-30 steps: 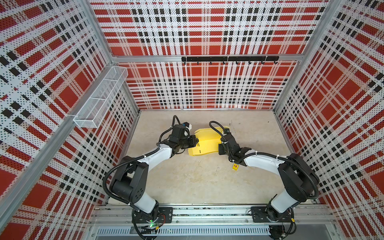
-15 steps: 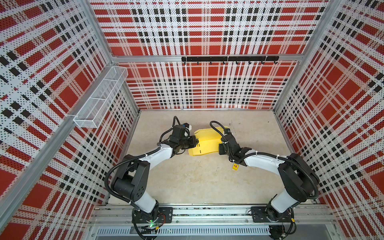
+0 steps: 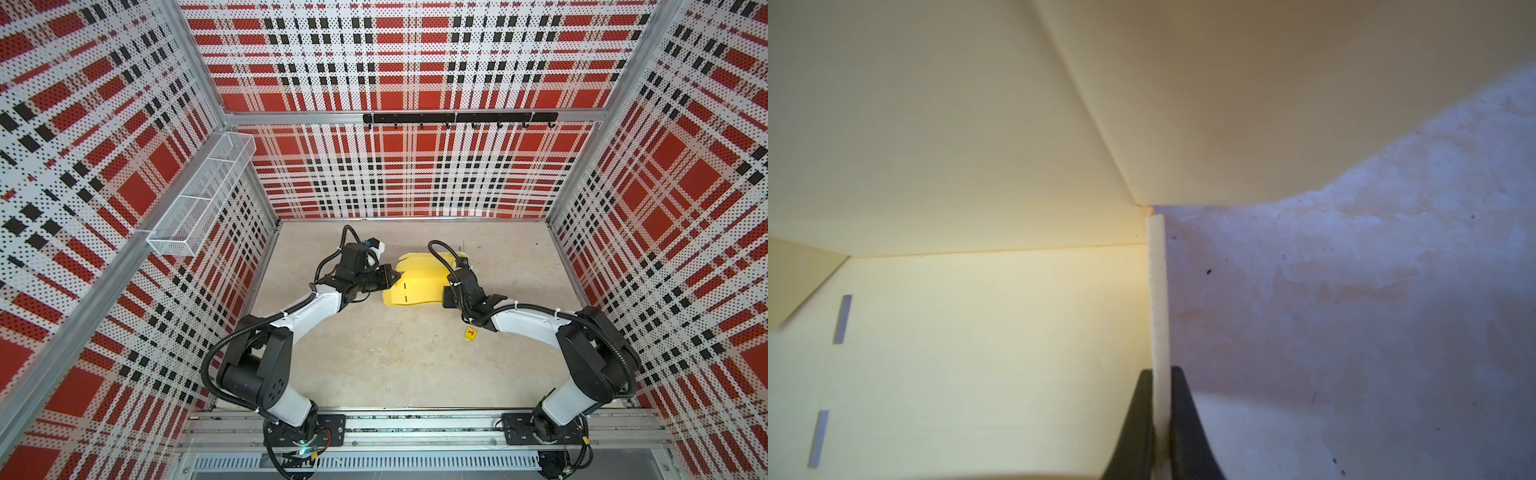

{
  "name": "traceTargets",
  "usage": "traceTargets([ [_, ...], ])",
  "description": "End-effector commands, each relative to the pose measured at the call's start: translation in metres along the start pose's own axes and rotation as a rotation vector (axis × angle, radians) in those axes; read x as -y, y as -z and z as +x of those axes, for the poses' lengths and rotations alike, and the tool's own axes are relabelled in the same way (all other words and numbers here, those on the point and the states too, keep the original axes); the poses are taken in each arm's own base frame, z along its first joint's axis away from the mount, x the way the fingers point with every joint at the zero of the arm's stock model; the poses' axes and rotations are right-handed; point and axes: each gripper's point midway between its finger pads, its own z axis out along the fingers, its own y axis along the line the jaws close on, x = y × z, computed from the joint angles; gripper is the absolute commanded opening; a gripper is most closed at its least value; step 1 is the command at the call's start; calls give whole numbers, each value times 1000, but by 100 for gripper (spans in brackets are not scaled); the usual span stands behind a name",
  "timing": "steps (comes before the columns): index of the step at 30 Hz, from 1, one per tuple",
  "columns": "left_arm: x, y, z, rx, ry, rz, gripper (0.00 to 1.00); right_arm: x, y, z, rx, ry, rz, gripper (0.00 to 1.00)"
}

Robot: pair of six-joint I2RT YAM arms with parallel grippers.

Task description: Fold the paper box

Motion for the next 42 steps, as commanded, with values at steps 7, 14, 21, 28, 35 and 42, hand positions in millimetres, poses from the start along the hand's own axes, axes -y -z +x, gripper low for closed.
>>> traceTargets([
  [7,-21,4,-4,28,59,-106,0,-12,4,-15,58,-45,-60,5],
  [14,-36,9,-7,32,89,-156,0,-6,8,-14,68,-53,-47,5],
  [21,-37,9,-7,28,102,-157,0,-7,10,-19,76,-43,-43,5],
  [28,-46,10,-6,14,182,-175,0,-1,15,-22,82,-43,-13,5],
  [35,-41,6,-8,-1,251,-144,0,1,16,-24,84,-51,0,5],
  [42,-40,7,-4,-13,301,-159,0,-4,18,-30,97,-39,5,5],
])
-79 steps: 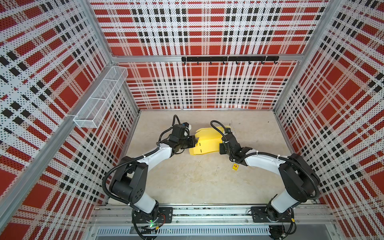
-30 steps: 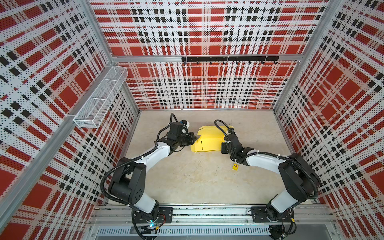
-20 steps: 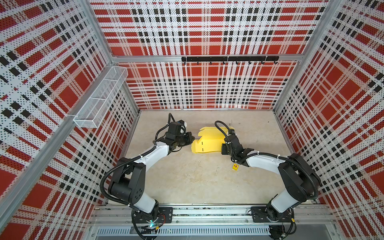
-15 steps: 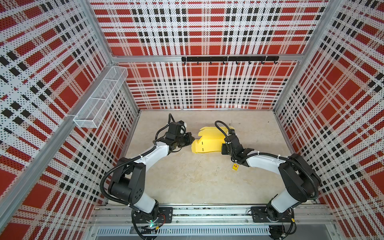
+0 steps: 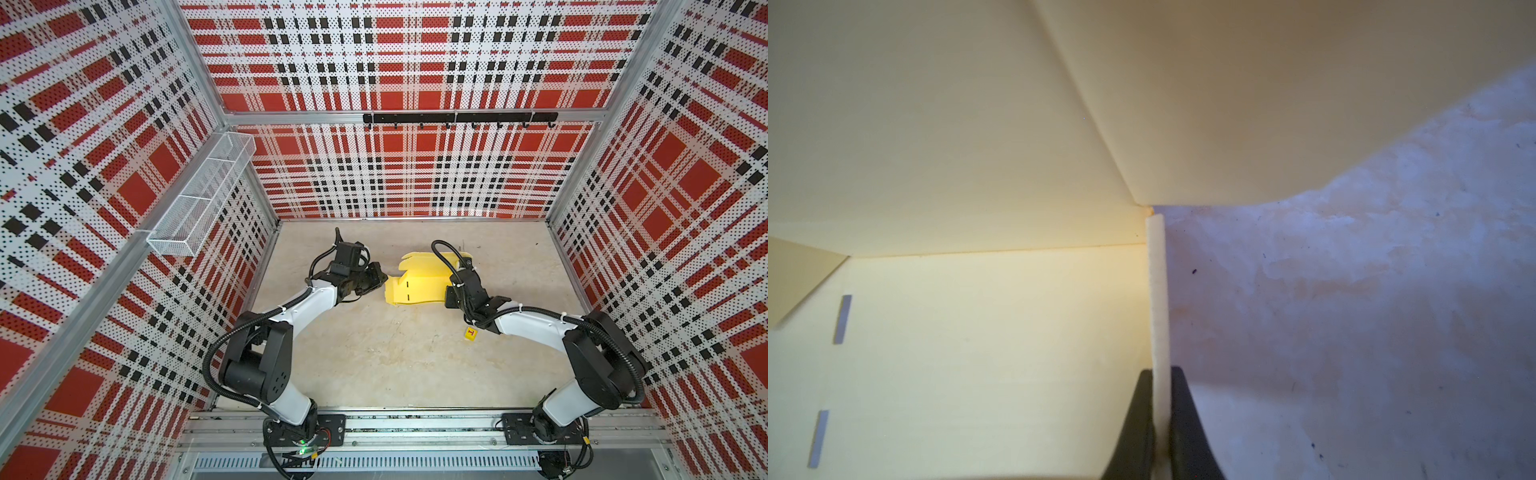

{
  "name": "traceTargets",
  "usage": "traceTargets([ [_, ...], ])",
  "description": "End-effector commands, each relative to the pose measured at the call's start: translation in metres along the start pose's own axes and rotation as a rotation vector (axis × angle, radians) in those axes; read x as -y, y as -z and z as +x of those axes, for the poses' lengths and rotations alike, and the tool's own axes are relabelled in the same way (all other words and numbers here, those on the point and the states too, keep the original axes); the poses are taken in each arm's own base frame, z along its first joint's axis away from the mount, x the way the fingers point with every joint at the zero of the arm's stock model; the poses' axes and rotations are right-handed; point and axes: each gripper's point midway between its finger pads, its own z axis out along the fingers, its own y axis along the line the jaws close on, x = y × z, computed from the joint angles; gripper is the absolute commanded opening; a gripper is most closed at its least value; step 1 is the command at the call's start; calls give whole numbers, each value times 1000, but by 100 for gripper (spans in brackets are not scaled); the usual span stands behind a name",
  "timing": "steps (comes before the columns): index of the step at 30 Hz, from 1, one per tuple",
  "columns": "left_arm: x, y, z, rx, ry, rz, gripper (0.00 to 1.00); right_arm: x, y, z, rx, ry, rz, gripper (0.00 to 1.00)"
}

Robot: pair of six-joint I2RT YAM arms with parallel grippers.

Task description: Fold the paper box

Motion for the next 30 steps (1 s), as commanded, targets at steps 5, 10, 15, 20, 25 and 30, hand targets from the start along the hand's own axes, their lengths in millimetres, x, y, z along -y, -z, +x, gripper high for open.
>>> traceTargets([
  [5,18,3,2,-8,79,25,0,-5,15,-26,85,-39,-1,5],
  [10,18,3,4,-4,95,16,0,-2,21,-31,107,-45,7,5],
  [15,23,1,5,-15,115,31,0,-6,22,-29,109,-33,12,5],
  [20,38,14,-6,-12,129,68,0,-5,18,-25,94,-32,22,5],
  [25,41,21,-15,-2,155,73,0,-3,19,-26,100,-35,35,5],
  [30,36,16,-10,-14,199,52,0,-8,20,-29,107,-26,30,5],
])
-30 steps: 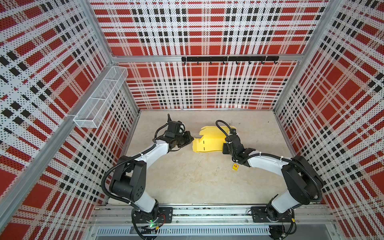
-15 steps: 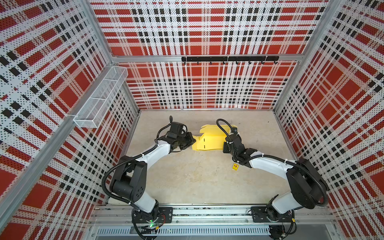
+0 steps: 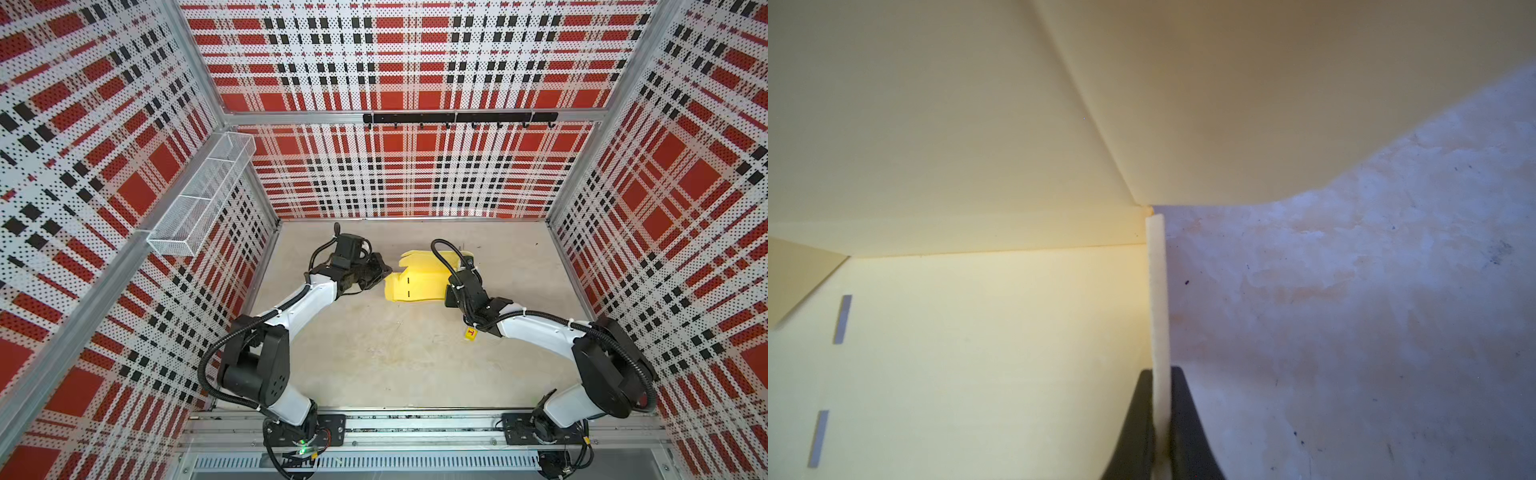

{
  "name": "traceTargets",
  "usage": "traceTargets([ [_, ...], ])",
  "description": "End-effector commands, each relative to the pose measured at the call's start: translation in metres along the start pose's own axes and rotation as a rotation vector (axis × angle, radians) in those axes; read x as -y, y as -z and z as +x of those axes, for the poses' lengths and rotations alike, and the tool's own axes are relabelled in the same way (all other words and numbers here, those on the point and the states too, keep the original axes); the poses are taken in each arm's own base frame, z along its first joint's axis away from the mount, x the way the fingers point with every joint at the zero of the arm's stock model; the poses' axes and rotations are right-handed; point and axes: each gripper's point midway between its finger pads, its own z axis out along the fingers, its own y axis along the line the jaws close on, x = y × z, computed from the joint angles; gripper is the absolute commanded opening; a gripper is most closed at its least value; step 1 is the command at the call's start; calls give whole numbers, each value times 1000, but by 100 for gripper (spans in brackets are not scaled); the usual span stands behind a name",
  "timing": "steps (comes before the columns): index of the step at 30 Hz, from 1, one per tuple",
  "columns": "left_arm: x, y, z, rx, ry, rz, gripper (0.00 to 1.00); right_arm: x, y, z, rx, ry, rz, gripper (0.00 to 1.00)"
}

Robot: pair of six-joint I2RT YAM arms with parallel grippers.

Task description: Fold the paper box

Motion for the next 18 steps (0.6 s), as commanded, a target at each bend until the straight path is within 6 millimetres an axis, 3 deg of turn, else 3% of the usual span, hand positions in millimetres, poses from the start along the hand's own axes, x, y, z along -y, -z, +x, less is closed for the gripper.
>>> traceTargets([
  [1,0,2,-1,4,49,-15,0,-9,3,-16,46,-16,-5,5],
  [10,2,-6,3,-4,96,-19,0,-17,6,-18,57,0,-3,5],
  [18,-12,-12,10,-7,105,-68,0,-27,7,-20,58,10,-20,5],
])
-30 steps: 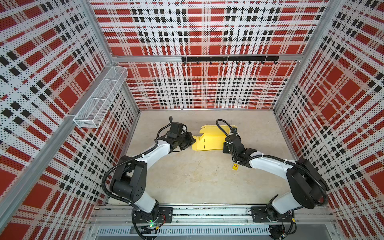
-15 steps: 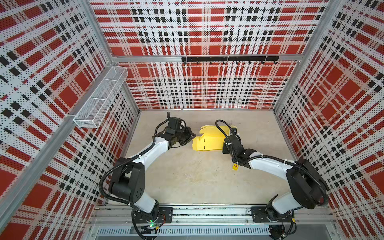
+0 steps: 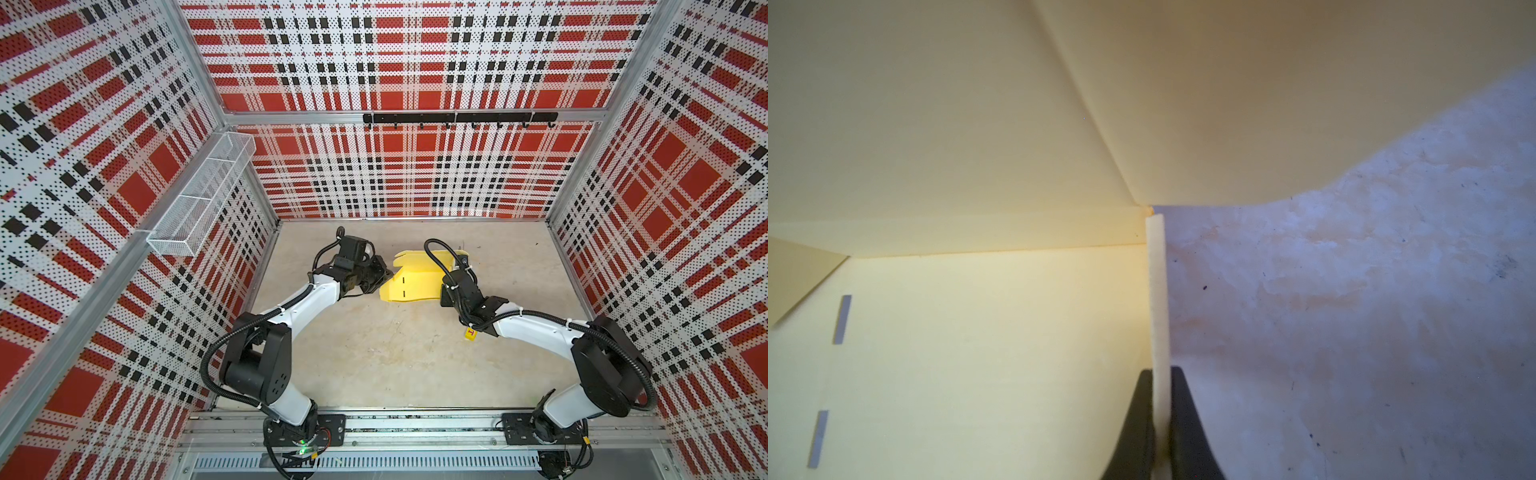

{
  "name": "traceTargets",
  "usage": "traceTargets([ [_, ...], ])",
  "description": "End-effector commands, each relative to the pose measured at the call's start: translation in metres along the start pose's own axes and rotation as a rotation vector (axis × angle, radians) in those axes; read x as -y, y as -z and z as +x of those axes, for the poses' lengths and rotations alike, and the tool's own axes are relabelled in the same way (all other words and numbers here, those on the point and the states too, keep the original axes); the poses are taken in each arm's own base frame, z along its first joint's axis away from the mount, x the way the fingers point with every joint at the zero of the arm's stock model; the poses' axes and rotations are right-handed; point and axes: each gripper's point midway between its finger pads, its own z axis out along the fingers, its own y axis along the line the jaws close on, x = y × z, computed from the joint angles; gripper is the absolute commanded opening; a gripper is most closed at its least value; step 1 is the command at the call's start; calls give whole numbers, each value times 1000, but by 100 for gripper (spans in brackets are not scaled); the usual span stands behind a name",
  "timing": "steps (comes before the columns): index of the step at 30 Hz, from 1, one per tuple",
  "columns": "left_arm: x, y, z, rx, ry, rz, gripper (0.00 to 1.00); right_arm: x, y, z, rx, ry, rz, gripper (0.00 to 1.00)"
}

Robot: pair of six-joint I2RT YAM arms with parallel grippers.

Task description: Fold the paper box

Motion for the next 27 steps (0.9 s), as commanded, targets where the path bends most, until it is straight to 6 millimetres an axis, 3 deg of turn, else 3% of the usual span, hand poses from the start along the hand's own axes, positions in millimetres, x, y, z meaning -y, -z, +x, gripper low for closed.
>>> traceTargets([
  [1,-5,-4,1,8,19,-26,0,-9,0,-13,41,-13,-7,5],
  [8,9,-13,15,-30,18,31,0,-17,-2,-13,38,-8,-20,5],
  [15,-1,-23,21,-43,70,23,0,-26,-2,-16,42,-7,-39,5],
  [27,12,-34,15,-17,128,144,0,-31,0,-15,47,-13,-57,5],
])
